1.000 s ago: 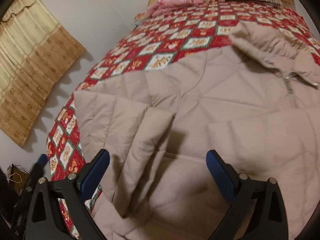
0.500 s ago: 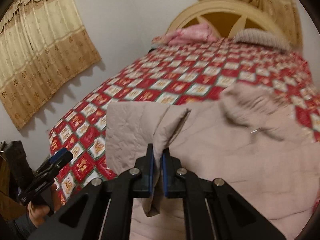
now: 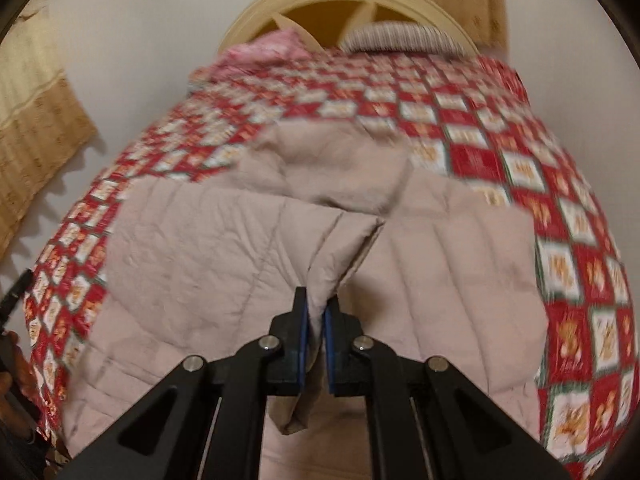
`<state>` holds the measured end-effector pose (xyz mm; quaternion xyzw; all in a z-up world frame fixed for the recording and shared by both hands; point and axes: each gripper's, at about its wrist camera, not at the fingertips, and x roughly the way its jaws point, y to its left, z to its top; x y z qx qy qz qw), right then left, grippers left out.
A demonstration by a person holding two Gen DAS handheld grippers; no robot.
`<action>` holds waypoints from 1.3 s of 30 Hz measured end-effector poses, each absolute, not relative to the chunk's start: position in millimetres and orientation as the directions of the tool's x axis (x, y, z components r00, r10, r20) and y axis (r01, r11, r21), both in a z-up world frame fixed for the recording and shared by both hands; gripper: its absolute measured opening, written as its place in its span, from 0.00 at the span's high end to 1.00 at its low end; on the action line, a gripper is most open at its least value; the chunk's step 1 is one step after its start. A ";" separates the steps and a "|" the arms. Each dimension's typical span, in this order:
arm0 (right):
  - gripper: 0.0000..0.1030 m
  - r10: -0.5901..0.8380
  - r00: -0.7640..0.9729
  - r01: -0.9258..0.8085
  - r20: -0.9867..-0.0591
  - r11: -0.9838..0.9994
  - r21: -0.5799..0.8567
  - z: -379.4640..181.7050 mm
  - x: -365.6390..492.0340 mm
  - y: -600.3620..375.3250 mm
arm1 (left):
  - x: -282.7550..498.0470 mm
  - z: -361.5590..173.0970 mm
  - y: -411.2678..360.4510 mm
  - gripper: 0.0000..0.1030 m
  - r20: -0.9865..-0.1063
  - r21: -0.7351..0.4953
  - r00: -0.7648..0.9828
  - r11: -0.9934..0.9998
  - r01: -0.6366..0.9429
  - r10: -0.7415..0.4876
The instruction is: Fold large clothes
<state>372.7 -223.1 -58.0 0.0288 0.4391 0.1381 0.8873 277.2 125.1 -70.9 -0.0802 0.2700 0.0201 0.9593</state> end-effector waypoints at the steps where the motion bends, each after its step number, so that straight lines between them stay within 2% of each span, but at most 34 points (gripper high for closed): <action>1: 0.90 0.252 0.555 -0.209 -0.793 0.965 0.160 -69.2 375.2 -225.2 | 282.0 -72.2 120.7 0.22 -0.529 -0.130 0.849 0.989 -0.072 -0.008; 2: 0.85 0.240 0.535 -0.210 -0.810 0.966 0.148 -77.6 376.4 -226.2 | 285.6 -73.3 117.5 0.22 -0.535 -0.117 0.845 0.991 -0.063 -0.010; 3: 0.84 0.226 0.515 -0.204 -0.827 0.969 0.137 -86.6 378.0 -229.5 | 293.2 -73.9 110.3 0.22 -0.547 -0.086 0.837 0.995 -0.046 -0.008; 4: 0.70 0.202 0.503 -0.184 -0.840 0.975 0.124 -92.6 379.1 -233.7 | 299.8 -73.1 105.4 0.22 -0.554 -0.055 0.833 0.998 -0.038 0.001; 5: 0.48 0.179 0.504 -0.157 -0.845 0.981 0.114 -94.1 379.1 -237.8 | 304.4 -72.4 102.3 0.22 -0.555 -0.033 0.832 0.999 -0.035 0.011; 6: 0.42 0.164 0.520 -0.129 -0.838 0.985 0.113 -90.9 377.2 -244.3 | 313.9 -69.2 97.1 0.22 -0.554 0.002 0.832 0.999 -0.033 0.028; 7: 0.40 0.154 0.542 -0.110 -0.826 0.988 0.112 -85.9 373.5 -251.2 | 319.3 -67.3 94.8 0.22 -0.553 0.013 0.833 0.999 -0.030 0.032; 10: 0.40 0.078 0.639 -0.055 -0.766 0.997 0.056 -58.1 364.6 -251.5 | 350.9 -63.6 82.2 0.22 -0.559 0.020 0.829 1.000 -0.019 0.027; 14: 0.39 0.208 0.689 -0.153 -0.694 0.978 0.141 -40.6 368.3 -221.6 | 386.4 -82.4 55.6 0.22 -0.600 -0.001 0.800 1.000 0.019 -0.016; 17: 0.38 0.256 0.622 -0.216 -0.740 0.964 0.153 -68.5 387.4 -192.5 | 408.8 -109.8 37.4 0.22 -0.658 0.021 0.753 0.999 0.035 -0.012; 20: 0.38 0.236 0.589 -0.202 -0.773 0.969 0.142 -101.1 400.2 -184.9 | 424.5 -144.1 32.7 0.22 -0.716 0.053 0.697 0.998 0.025 0.021; 30: 0.37 0.202 0.620 -0.229 -0.758 0.971 0.072 -129.0 390.7 -181.1 | 424.2 -169.5 31.0 0.10 -0.725 0.034 0.689 0.999 0.010 0.018; 39: 0.36 0.162 0.624 -0.227 -0.764 0.974 0.021 -135.9 391.5 -172.2 | 427.9 -173.4 30.7 0.06 -0.733 0.027 0.680 1.000 -0.003 0.022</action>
